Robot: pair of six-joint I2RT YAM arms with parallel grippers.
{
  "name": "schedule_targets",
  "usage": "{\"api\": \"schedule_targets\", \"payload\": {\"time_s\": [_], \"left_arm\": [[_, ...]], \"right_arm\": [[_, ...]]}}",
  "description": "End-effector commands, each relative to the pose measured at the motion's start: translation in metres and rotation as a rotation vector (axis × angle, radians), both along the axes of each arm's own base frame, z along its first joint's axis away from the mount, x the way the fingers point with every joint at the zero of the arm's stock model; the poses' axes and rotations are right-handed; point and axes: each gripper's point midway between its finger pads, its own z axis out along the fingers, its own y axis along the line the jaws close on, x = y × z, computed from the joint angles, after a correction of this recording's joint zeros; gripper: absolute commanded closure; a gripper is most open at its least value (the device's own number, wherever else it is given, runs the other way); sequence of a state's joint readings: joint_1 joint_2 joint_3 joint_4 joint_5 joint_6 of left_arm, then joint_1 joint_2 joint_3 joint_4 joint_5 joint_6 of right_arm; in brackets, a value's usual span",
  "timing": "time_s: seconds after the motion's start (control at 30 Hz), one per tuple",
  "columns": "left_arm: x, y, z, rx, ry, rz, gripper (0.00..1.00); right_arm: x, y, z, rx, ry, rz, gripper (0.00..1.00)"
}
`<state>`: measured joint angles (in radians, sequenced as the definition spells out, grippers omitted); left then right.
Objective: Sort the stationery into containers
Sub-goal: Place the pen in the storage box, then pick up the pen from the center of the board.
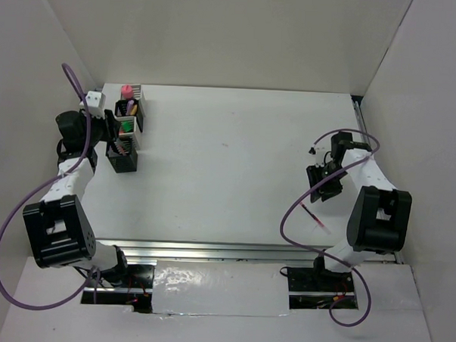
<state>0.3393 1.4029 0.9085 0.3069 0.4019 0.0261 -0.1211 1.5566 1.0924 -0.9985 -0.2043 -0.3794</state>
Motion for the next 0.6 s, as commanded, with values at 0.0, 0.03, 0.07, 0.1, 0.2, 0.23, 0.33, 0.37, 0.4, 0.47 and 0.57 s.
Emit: {"api": "schedule_targets", "payload": {"time_s": [0.0,0.03,0.07,0.1,0.2,0.23,0.33,0.37,0.4,0.47,0.57], "left_arm": [[0.0,-0.006,0.035,0.033,-0.095,-0.03,0.45],[-0.001,-0.006,0.038,0.033,-0.104,-0.031,0.45],[-0.002,-0.009,0.043,0.029,-0.114,-0.042,0.45],[-0.005,-0.013,0.052,0.031,-0.131,-0.052,0.45],[-0.01,-0.027,0.067,0.028,-0.16,-0.101,0.45],[-0.012,-0.031,0.07,0.029,-0.161,-0.112,0.45],[-0.019,-0.048,0.083,0.044,-0.185,-0.165,0.45],[-0.023,-0.056,0.089,0.05,-0.198,-0.191,0.45],[-0.025,-0.06,0.091,0.055,-0.203,-0.205,0.45],[-0.029,-0.07,0.093,0.061,-0.202,-0.224,0.45],[-0.036,-0.082,0.101,0.056,-0.212,-0.254,0.45]], "right_arm": [[0.007,-0.001,-0.005,-0.032,-0.032,0.034,0.5],[0.006,-0.001,-0.006,-0.036,-0.031,0.038,0.5],[0.006,0.001,-0.008,-0.048,-0.028,0.047,0.51],[0.006,0.001,-0.008,-0.049,-0.028,0.05,0.52],[0.007,0.007,-0.011,-0.063,-0.023,0.075,0.54],[0.008,0.008,-0.012,-0.07,-0.024,0.08,0.54],[0.009,0.01,-0.017,-0.096,-0.017,0.103,0.55],[0.009,0.009,-0.019,-0.103,-0.014,0.107,0.56],[0.008,0.011,-0.023,-0.104,0.0,0.114,0.56],[0.006,0.01,-0.029,-0.107,0.023,0.114,0.58],[0.002,0.016,-0.04,-0.12,0.068,0.149,0.61]]}}
